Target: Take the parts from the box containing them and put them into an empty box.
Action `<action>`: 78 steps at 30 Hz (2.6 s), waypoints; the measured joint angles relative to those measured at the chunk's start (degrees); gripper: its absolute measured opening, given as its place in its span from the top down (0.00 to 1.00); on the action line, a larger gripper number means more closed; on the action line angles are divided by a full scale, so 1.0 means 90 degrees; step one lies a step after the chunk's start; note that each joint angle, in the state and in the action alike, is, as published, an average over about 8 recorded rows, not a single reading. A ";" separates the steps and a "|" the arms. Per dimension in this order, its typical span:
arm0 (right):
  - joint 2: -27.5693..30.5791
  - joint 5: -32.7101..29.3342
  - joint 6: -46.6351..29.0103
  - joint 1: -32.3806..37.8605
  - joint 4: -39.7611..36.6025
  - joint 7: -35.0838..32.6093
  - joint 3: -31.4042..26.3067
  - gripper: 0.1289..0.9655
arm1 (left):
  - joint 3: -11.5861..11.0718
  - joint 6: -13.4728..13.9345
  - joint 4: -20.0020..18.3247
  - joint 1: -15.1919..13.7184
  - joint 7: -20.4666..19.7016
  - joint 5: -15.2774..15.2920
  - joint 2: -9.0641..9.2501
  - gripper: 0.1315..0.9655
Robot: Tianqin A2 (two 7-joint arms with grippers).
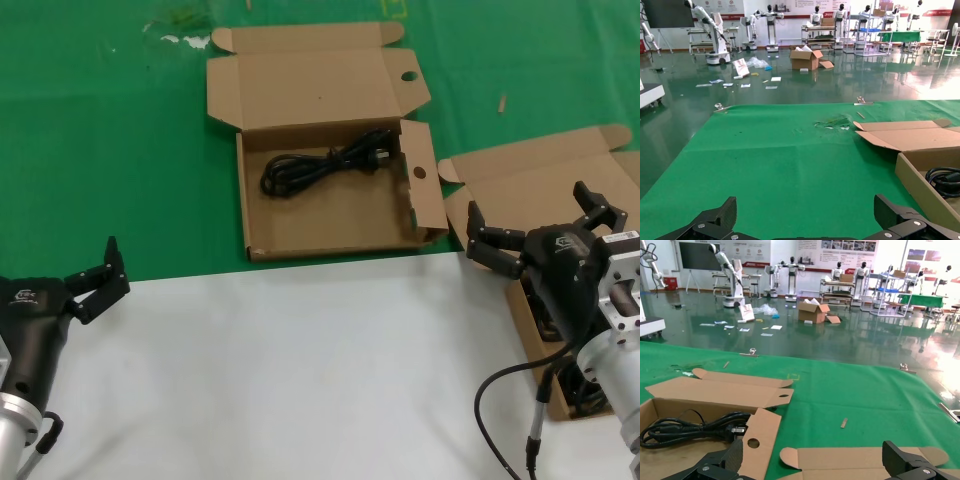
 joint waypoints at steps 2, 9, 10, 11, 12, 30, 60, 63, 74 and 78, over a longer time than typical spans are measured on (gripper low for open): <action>0.0000 0.0000 0.0000 0.0000 0.0000 0.0000 0.0000 0.00 | 0.0000 0.0000 0.0000 0.0000 0.0000 0.0000 0.0000 0.00; 0.0000 0.0000 0.0000 0.0000 0.0000 0.0000 0.0000 0.00 | 0.0000 0.0000 0.0000 0.0000 0.0000 0.0000 0.0000 0.00; 0.0000 0.0000 0.0000 0.0000 0.0000 0.0000 0.0000 0.00 | 0.0000 0.0000 0.0000 0.0000 0.0000 0.0000 0.0000 0.00; 0.0000 0.0000 0.0000 0.0000 0.0000 0.0000 0.0000 0.00 | 0.0000 0.0000 0.0000 0.0000 0.0000 0.0000 0.0000 0.00; 0.0000 0.0000 0.0000 0.0000 0.0000 0.0000 0.0000 0.00 | 0.0000 0.0000 0.0000 0.0000 0.0000 0.0000 0.0000 0.00; 0.0000 0.0000 0.0000 0.0000 0.0000 0.0000 0.0000 0.00 | 0.0000 0.0000 0.0000 0.0000 0.0000 0.0000 0.0000 0.00; 0.0000 0.0000 0.0000 0.0000 0.0000 0.0000 0.0000 0.00 | 0.0000 0.0000 0.0000 0.0000 0.0000 0.0000 0.0000 0.00; 0.0000 0.0000 0.0000 0.0000 0.0000 0.0000 0.0000 0.00 | 0.0000 0.0000 0.0000 0.0000 0.0000 0.0000 0.0000 0.00; 0.0000 0.0000 0.0000 0.0000 0.0000 0.0000 0.0000 0.00 | 0.0000 0.0000 0.0000 0.0000 0.0000 0.0000 0.0000 0.00; 0.0000 0.0000 0.0000 0.0000 0.0000 0.0000 0.0000 0.00 | 0.0000 0.0000 0.0000 0.0000 0.0000 0.0000 0.0000 0.00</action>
